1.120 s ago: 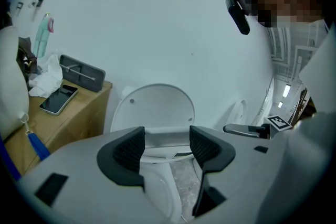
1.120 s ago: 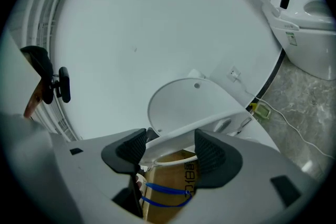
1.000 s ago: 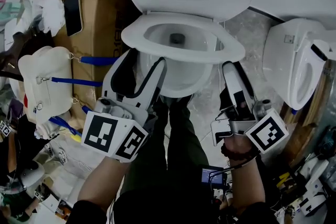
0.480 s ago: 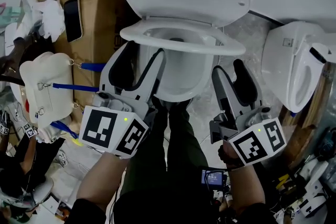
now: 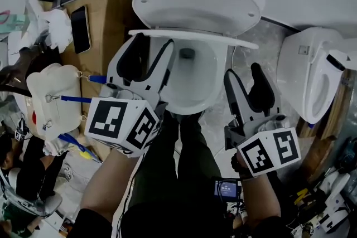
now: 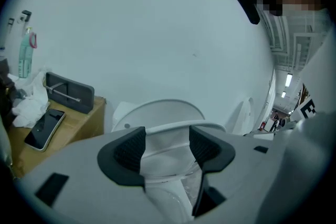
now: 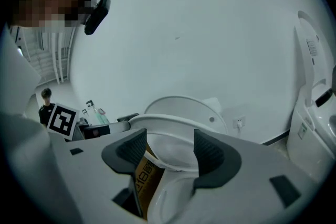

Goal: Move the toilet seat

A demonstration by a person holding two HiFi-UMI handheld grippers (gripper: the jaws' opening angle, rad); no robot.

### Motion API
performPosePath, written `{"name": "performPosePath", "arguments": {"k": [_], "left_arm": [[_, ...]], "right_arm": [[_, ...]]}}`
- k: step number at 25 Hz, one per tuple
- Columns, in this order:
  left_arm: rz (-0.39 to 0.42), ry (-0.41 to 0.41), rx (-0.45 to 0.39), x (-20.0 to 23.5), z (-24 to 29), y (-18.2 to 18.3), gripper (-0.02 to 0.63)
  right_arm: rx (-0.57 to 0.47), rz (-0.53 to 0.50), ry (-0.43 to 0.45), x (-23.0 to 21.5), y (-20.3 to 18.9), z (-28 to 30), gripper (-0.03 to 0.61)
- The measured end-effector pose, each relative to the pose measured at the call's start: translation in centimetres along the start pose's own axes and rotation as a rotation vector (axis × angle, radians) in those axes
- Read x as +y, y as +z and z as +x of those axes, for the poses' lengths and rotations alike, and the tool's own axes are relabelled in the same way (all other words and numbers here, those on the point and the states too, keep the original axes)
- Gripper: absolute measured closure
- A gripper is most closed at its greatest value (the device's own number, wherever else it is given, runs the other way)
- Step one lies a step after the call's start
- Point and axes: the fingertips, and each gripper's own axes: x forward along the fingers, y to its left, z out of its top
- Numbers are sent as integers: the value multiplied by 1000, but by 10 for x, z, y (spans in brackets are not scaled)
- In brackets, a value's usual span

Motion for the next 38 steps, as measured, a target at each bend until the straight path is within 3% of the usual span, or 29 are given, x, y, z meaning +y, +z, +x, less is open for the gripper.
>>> {"name": "performPosePath", "arguments": {"k": [16,32,38], "left_arm": [[30,37,1,14,54,36,342],[11,77,8,22,81,50,342],[-27,76,48,19,73,54,342]], "right_arm": [[1,18,17,-14,19,10,279],[-12,35,20,-28,38,1,279],[-6,32,22,-22,49,-11,281]]}}
